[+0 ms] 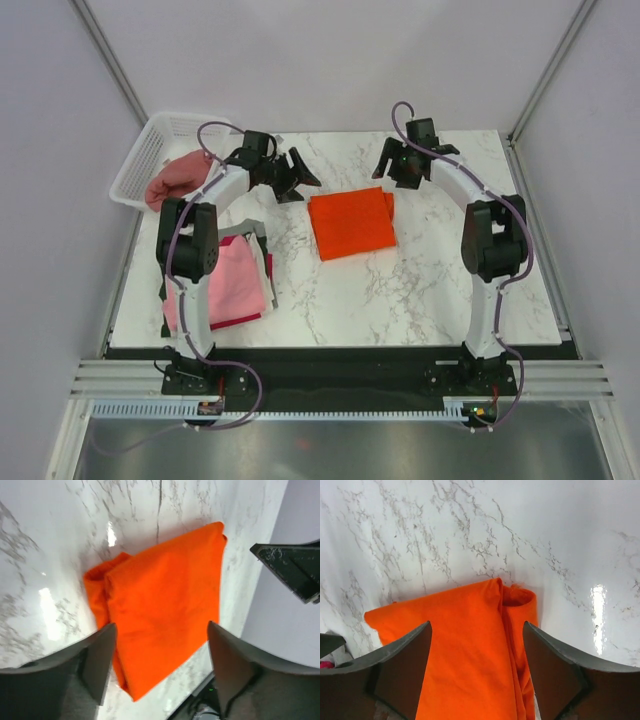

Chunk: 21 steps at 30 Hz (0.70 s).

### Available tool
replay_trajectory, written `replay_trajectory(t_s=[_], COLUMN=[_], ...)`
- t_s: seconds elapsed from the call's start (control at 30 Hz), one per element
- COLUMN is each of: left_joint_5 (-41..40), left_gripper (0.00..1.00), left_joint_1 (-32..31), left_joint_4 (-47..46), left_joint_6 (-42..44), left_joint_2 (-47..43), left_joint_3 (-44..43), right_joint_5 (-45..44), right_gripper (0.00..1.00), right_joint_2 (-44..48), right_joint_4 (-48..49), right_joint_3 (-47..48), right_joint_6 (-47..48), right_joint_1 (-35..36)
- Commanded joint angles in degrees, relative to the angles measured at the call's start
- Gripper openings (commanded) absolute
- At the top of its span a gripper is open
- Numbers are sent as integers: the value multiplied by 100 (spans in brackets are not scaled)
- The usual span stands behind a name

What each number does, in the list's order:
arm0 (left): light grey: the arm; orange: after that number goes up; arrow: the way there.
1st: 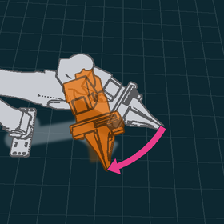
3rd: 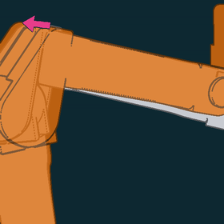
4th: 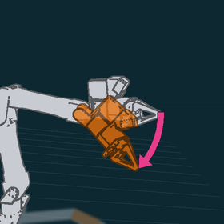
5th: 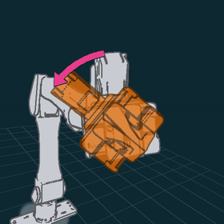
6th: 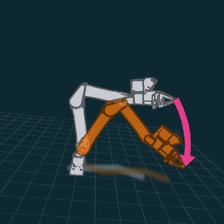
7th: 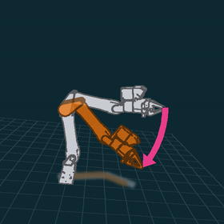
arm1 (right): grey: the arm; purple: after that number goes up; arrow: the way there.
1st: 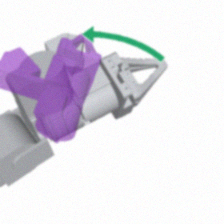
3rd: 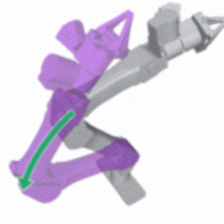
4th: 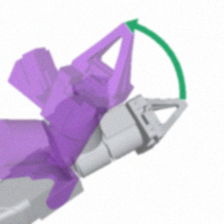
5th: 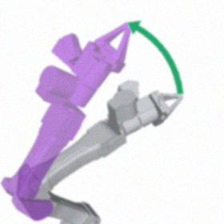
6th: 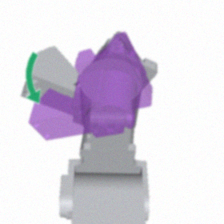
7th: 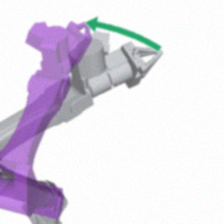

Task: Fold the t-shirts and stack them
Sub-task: Fold the tshirt

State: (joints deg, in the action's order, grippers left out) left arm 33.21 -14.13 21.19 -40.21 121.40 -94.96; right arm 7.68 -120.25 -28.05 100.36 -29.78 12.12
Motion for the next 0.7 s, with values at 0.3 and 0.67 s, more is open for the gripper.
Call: replay_trajectory(t_s=[0.3, 0.67], left_joint_5=[-719, -1317], left_gripper=[92, 95], left_joint_1=[-291, -512], left_joint_4=[87, 87], left_joint_6=[461, 241], left_joint_2=[-337, 49], left_joint_3=[320, 364], right_joint_5=[734, 919], right_gripper=[74, 79], right_joint_2=[608, -16], right_joint_4=[1601, 1733], right_joint_3=[-1457, -1563], right_joint_6=[297, 333], right_joint_1=[-289, -289])
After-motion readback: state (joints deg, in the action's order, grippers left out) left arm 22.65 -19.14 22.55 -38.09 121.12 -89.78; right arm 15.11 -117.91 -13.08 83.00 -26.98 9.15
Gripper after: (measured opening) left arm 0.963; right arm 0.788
